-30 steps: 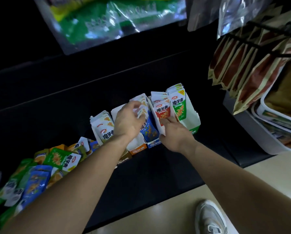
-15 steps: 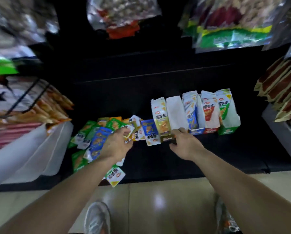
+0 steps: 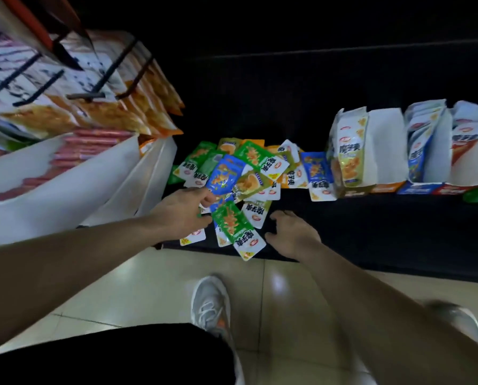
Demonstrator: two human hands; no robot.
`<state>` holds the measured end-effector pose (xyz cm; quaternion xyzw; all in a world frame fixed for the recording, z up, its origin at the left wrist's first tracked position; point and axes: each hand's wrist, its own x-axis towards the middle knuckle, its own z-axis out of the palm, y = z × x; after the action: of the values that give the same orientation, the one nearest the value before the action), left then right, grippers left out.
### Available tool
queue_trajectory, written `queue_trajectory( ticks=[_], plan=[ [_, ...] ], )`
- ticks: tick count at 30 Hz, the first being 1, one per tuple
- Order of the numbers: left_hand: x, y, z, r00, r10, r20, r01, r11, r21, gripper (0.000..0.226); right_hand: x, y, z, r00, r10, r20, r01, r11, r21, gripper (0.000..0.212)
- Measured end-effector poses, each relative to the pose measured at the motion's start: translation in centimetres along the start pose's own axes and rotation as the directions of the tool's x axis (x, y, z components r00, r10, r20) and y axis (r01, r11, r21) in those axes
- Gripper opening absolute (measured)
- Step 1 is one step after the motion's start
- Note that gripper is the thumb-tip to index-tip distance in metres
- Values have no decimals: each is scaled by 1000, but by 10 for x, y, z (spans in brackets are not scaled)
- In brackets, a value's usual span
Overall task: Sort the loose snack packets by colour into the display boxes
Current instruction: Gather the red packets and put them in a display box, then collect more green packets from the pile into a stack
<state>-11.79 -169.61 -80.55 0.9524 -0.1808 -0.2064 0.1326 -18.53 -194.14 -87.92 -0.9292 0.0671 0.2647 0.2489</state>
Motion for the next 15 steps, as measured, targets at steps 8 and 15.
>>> queue_trajectory(
  ticks=[8,15],
  plan=[
    [7,-56,41,991,-126,41,130,983,-128,34,40,-61,77,976,26,-216,-66,981,-181,72],
    [7,-63,59,986,-145,87,155,980,-125,43,47,-46,70,982,-140,-126,141,990,-3,55]
  ],
)
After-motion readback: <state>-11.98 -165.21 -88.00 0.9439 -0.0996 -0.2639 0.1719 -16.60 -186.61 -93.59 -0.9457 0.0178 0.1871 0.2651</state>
